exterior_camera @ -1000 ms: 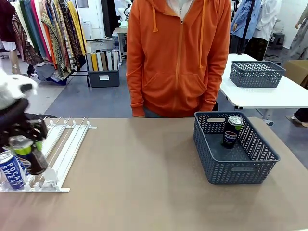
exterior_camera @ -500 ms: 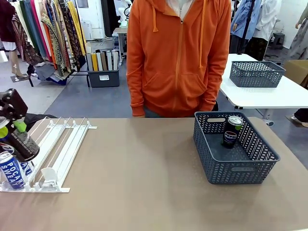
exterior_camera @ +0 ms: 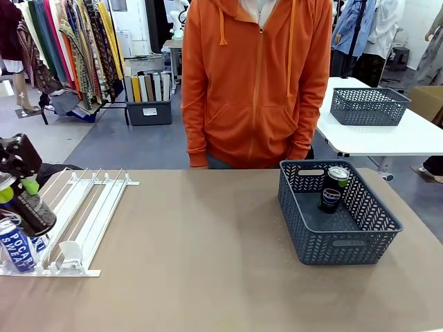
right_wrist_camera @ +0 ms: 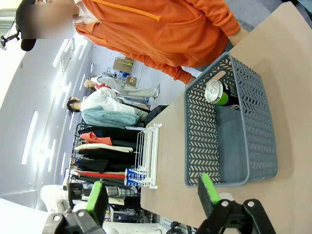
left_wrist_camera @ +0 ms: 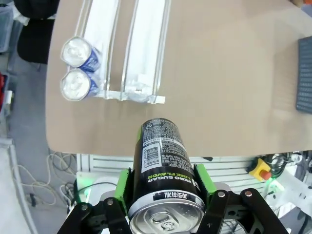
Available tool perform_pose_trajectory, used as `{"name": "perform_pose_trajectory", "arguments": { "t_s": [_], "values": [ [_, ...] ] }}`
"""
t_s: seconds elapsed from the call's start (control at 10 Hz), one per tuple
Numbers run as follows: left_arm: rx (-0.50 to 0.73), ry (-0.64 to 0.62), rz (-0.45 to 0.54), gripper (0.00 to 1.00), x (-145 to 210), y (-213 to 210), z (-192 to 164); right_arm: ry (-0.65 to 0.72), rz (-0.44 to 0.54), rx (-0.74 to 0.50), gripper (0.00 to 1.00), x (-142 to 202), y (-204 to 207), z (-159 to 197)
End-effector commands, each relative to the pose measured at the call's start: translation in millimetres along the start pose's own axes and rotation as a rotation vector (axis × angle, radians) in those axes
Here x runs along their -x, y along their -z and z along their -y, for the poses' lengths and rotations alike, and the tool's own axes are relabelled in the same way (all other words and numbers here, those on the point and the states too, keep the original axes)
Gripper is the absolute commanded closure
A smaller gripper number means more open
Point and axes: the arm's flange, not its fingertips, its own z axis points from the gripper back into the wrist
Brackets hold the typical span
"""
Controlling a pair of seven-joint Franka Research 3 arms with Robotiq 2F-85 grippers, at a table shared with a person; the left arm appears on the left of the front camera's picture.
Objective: Retrieve and store the cans from the dispenser.
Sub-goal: Pick up the last remaining can from one row of the Automatic Can Dispenser and place it in the middle of the table.
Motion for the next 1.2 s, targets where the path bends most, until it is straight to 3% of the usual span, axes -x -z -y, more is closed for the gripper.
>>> {"name": "perform_pose_trajectory", "arguments": {
  "t_s": [0.0, 0.2, 0.4, 0.5, 0.8, 1.1],
  "values": [
    [0.01, 0.081, 0.05, 1.0, -9, 9, 56, -0.001, 0.017, -0.021, 0.0, -3, 0, -3],
    [0.031, 0.266, -0.002, 1.0, -30, 49, 143, -0.001, 0.017, -0.021, 0.0, -3, 0, -3],
    [-0.045, 0.387, -0.052, 1.0, -35, 116, 216, -0.001, 0.017, -0.021, 0.0, -3, 0, -3],
    [-0.076, 0.42, -0.021, 1.0, -34, 150, 242, -0.001, 0.017, -0.021, 0.0, -3, 0, -3],
    [-0.11, 0.469, 0.024, 1.0, -16, 211, 280, -0.001, 0.017, -0.021, 0.0, -3, 0, -3],
    [-0.102, 0.517, -0.078, 1.0, -10, 247, 289, -0.001, 0.017, -0.021, 0.0, -3, 0, -3]
  ]
}}
